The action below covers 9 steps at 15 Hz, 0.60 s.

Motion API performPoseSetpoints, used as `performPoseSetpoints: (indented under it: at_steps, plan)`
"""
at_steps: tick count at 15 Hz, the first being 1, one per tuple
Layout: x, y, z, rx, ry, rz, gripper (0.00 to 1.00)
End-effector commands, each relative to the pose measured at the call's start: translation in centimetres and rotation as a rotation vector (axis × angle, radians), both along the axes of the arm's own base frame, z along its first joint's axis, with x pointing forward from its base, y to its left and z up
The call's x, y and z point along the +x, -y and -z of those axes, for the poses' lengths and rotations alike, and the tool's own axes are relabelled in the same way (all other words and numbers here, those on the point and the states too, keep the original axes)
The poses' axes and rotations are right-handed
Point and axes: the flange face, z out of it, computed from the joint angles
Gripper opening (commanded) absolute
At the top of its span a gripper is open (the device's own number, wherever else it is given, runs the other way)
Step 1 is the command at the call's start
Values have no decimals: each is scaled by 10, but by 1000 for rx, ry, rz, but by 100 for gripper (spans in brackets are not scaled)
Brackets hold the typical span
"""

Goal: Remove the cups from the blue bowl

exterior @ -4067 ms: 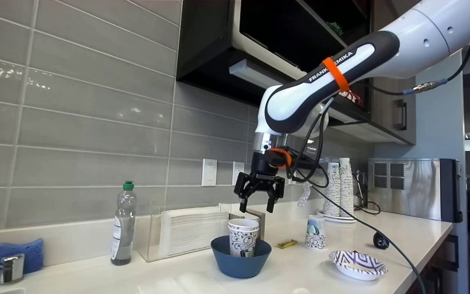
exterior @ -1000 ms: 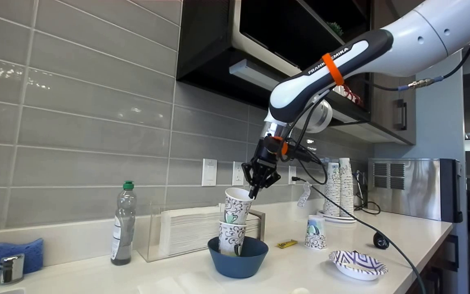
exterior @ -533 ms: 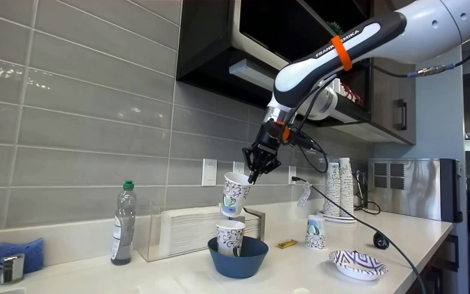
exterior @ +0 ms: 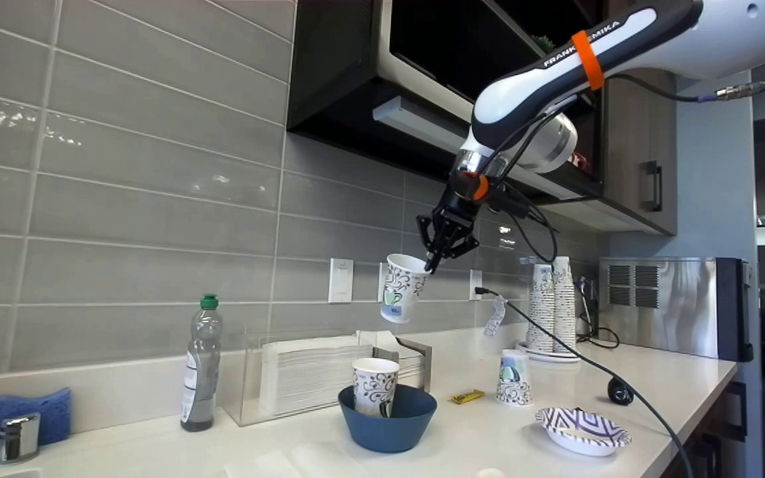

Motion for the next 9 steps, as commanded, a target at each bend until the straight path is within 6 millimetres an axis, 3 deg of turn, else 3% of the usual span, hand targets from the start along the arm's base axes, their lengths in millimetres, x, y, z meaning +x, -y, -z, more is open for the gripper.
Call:
performPoseSetpoints:
  at_steps: [1,5,9]
  plan:
    - [-25,34,3,28,-38,112,1]
    - [-38,76,26,53,-105,208,1]
    - [-48,101,57,71,-188,257,1]
